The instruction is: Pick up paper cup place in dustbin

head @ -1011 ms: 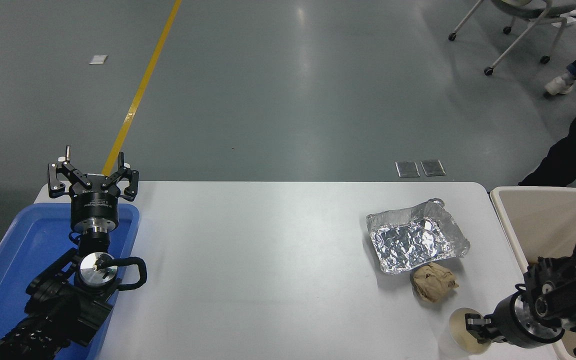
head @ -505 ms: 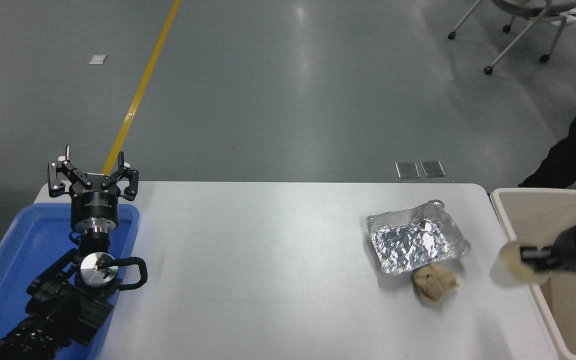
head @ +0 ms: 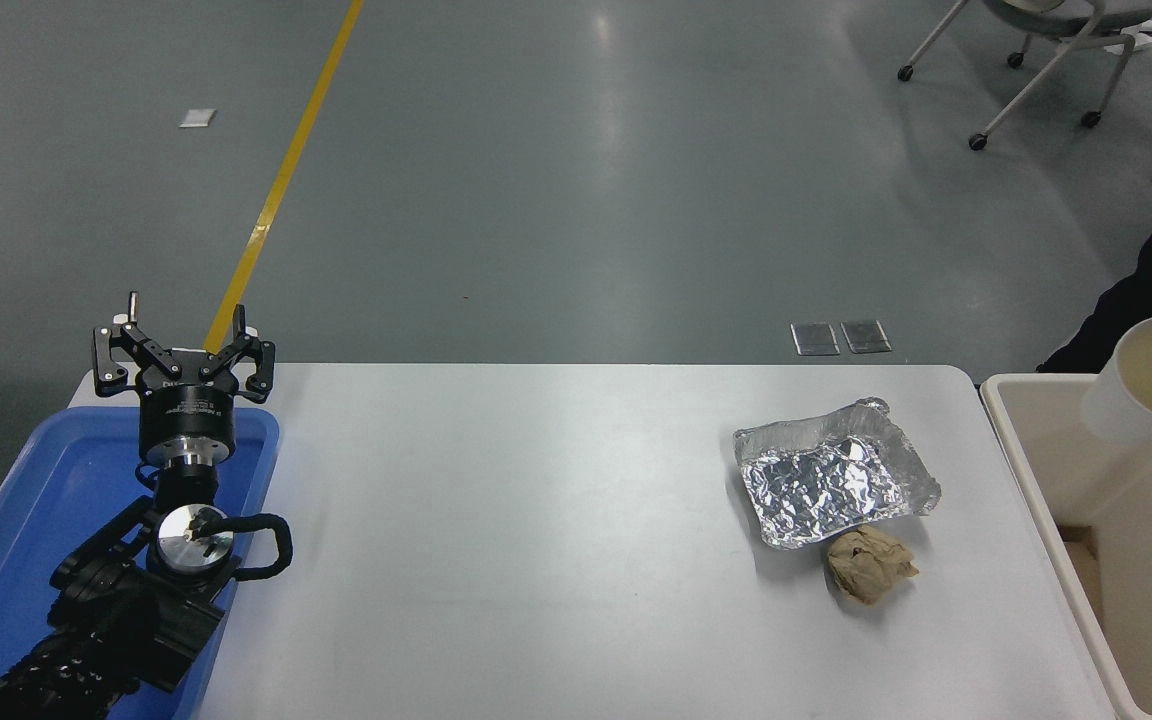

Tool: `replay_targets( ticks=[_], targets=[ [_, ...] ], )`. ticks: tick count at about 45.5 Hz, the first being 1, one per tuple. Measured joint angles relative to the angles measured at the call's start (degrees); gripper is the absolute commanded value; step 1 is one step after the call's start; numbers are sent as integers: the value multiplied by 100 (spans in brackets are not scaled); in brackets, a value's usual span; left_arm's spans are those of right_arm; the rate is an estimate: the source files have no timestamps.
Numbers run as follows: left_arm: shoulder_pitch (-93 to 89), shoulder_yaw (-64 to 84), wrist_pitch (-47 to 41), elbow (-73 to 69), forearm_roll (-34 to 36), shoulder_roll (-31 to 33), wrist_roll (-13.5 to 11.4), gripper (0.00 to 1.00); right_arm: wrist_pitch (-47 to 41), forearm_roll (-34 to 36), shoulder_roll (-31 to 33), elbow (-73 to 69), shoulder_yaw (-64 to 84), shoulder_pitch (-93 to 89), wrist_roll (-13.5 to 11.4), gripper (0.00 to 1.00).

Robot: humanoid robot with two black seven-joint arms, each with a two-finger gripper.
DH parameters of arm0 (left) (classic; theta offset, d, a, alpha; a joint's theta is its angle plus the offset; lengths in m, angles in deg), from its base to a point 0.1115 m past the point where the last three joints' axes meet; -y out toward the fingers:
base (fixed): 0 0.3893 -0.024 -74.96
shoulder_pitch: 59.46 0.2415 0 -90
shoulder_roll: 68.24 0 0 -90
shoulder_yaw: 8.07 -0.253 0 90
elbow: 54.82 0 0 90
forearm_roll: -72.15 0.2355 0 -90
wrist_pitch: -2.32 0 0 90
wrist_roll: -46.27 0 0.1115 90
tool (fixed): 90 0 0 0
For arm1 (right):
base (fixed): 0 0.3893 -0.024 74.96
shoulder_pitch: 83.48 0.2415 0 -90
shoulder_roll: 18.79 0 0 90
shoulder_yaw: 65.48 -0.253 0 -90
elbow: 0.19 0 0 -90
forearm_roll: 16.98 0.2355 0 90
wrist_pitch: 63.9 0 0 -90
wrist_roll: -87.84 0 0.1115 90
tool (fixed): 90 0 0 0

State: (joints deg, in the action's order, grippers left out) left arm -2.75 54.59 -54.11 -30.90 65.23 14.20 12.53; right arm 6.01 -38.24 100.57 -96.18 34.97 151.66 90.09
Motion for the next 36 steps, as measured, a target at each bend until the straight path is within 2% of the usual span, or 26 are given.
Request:
replay_targets(
  ticks=[10,18,28,36],
  targets=[
    [-2,0,0,-2,-2,-3,0,99,586,-329,372,1000,238,-1044,6,0],
    [-2,0,-1,-1,-9,0,0,99,1304,-428,834,2126,-53,-2584,1,0],
    [-3,0,-1,-1,-10,-1,0,99,1805,-383,1180,3929,-1596,-5196,3,0],
    [-2,0,-1,-1,-10,-3,0,99,1959,-338,1117,5317,-3218,-7225,-20,0]
  ],
)
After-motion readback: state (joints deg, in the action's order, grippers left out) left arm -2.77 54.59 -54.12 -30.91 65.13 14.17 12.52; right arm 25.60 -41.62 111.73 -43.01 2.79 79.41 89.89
